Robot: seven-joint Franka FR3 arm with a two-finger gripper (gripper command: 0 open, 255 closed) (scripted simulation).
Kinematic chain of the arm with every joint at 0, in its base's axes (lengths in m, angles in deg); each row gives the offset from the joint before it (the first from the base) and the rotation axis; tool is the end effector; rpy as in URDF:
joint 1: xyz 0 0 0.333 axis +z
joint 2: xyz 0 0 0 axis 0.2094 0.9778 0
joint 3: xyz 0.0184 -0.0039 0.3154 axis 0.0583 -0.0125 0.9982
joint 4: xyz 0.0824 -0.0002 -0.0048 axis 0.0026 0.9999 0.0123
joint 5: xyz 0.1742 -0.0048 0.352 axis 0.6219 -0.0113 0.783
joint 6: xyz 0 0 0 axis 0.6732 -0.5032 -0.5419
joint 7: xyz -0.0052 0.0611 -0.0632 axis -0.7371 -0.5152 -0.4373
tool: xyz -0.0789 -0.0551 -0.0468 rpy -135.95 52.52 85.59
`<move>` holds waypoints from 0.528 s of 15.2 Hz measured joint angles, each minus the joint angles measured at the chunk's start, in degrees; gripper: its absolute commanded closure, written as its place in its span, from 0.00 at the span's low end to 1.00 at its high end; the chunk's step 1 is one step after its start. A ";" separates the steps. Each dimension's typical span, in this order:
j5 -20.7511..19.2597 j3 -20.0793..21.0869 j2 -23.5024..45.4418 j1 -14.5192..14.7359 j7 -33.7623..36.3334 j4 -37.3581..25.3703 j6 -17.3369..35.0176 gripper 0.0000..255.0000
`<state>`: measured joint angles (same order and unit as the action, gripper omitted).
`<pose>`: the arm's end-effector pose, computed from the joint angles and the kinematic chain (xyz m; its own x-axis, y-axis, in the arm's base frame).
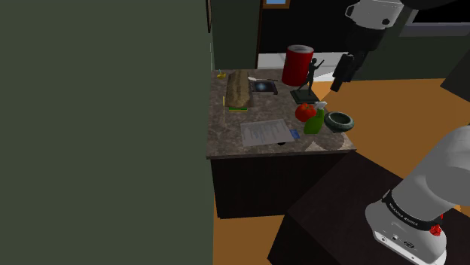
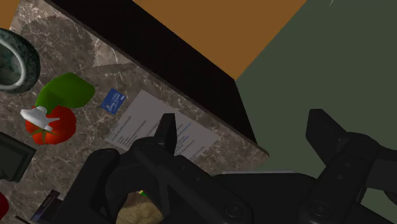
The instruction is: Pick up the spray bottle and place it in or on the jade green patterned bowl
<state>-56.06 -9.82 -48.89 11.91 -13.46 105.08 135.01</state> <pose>0.3153 0.0190 0.5615 0.9941 0.0943 0.0534 0.0959 -0.9950 -0.0285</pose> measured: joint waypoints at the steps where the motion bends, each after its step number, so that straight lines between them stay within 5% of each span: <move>1: 0.00 0.00 0.00 0.00 0.00 0.00 0.00 0.00; 8: -4.77 -8.04 1.72 -1.54 -12.04 4.97 6.33 0.00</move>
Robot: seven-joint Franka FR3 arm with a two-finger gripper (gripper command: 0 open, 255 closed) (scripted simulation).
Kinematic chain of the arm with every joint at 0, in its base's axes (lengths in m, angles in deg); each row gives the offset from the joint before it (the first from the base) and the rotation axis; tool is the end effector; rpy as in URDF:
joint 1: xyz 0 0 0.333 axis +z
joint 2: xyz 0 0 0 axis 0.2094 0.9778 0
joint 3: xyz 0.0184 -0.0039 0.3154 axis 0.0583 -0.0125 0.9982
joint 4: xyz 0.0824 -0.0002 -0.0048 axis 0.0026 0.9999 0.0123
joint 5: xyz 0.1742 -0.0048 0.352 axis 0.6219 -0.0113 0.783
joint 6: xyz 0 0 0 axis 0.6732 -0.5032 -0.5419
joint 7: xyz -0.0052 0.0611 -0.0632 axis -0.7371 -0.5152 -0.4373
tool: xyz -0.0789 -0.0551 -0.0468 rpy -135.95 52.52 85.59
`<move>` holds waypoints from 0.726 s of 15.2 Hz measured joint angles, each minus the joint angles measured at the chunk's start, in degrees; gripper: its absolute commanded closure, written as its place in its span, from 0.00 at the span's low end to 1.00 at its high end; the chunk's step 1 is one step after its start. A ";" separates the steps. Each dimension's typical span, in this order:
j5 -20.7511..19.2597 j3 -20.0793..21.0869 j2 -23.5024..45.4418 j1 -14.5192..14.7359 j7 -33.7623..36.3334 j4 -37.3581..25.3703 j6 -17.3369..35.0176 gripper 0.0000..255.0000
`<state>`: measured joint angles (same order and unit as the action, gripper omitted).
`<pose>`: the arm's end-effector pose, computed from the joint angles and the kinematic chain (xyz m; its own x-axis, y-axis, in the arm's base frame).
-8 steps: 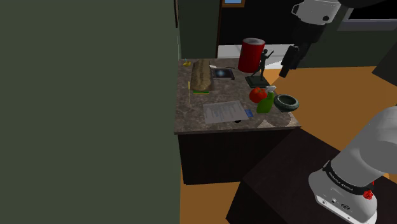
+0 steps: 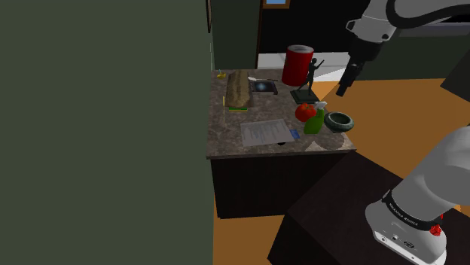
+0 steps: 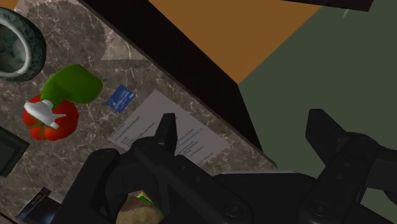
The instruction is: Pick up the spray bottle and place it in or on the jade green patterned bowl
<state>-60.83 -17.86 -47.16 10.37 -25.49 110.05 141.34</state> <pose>0.3238 -0.0493 0.5188 0.9812 0.1849 0.0543 0.1869 -0.9818 -0.0337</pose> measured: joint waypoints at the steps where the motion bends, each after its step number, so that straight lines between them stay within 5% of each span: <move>1: -0.76 -1.36 0.84 -0.23 -2.02 0.61 1.39 0.00; 11: -5.53 -15.10 14.10 -1.00 -22.44 -0.47 13.41 0.00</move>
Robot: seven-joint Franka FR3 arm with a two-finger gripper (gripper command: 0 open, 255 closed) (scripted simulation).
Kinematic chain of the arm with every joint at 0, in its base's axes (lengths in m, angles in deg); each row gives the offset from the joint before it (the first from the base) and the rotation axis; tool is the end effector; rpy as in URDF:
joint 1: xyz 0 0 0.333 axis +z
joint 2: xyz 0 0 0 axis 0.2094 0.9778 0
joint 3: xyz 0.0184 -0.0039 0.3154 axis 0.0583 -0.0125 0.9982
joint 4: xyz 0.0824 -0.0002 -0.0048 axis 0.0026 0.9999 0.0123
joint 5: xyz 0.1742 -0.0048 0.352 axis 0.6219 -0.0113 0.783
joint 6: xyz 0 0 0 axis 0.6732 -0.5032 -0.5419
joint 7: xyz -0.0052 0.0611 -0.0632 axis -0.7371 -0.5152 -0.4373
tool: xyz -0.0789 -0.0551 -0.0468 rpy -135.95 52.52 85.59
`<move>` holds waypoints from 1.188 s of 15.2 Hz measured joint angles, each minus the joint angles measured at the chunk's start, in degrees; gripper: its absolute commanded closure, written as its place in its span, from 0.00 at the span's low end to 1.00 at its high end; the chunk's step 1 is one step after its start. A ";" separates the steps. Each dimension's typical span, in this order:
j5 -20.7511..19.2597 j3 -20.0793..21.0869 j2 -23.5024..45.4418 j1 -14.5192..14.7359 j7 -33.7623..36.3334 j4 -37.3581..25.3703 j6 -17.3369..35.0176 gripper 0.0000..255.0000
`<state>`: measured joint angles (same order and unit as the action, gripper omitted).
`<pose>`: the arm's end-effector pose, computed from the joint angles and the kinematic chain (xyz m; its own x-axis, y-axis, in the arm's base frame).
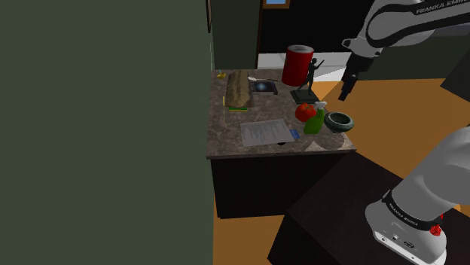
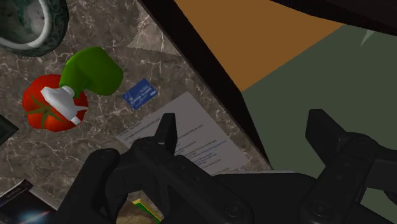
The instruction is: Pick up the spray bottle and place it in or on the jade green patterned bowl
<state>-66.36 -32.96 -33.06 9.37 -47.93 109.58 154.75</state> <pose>0.3581 -0.1671 0.4433 0.9334 0.3539 0.0588 0.3565 -0.9333 -0.0429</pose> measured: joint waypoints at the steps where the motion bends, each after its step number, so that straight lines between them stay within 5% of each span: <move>1: 0.04 -1.64 2.41 0.21 -2.37 -0.71 1.67 0.00; 7: 3.44 -9.73 15.28 2.03 -16.69 -5.81 8.60 0.00; 12: 12.30 -14.37 29.19 3.25 -31.07 -14.15 11.52 0.00; 18: 24.41 -13.42 45.82 -1.30 -47.35 -25.70 11.85 0.00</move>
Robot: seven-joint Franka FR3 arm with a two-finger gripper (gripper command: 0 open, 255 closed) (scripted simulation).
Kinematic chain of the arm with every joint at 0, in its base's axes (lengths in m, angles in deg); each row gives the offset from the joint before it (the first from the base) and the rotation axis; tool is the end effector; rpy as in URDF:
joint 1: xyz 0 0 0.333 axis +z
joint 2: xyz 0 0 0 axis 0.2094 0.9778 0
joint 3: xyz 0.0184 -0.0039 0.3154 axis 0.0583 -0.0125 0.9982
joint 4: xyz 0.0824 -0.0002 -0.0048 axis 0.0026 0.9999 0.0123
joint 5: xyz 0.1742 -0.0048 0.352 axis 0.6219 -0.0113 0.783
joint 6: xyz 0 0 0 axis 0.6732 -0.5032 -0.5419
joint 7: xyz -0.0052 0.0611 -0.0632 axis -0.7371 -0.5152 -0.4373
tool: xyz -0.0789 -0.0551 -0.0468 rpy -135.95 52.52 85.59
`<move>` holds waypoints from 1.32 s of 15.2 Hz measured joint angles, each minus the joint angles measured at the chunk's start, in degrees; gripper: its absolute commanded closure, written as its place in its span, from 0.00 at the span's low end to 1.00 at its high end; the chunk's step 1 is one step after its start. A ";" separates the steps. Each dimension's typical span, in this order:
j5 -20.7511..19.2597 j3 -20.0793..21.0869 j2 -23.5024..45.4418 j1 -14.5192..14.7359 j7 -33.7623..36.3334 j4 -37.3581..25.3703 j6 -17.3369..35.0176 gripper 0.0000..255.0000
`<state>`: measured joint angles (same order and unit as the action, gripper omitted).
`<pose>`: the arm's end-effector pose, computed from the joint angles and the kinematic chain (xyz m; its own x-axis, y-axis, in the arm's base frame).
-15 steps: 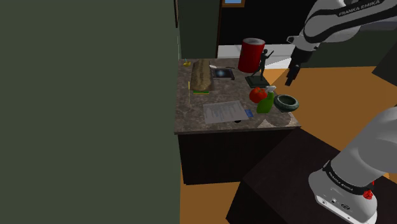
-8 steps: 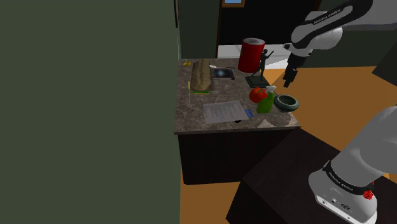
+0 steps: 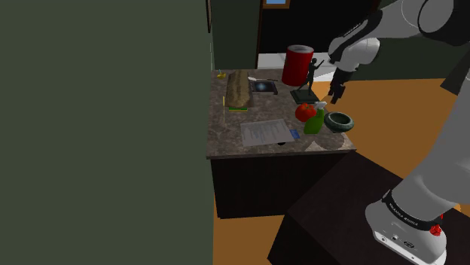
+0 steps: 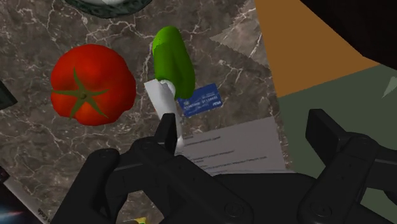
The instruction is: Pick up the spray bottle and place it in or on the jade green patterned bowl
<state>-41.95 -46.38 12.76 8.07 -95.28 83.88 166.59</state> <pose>0.4603 -0.3456 0.3109 0.7951 0.6029 0.0659 0.6061 -0.7938 -0.0509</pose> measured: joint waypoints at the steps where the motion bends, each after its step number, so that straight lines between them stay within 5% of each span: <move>1: 1.27 0.57 2.17 -1.03 -1.93 -1.97 -0.36 0.00; 7: 6.98 4.45 14.88 -7.83 -10.77 -14.47 -2.41 0.00; 20: 9.54 6.44 19.06 -9.06 -12.57 -14.76 1.11 0.00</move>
<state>-32.41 -39.94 31.82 -0.98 -107.86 69.12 167.71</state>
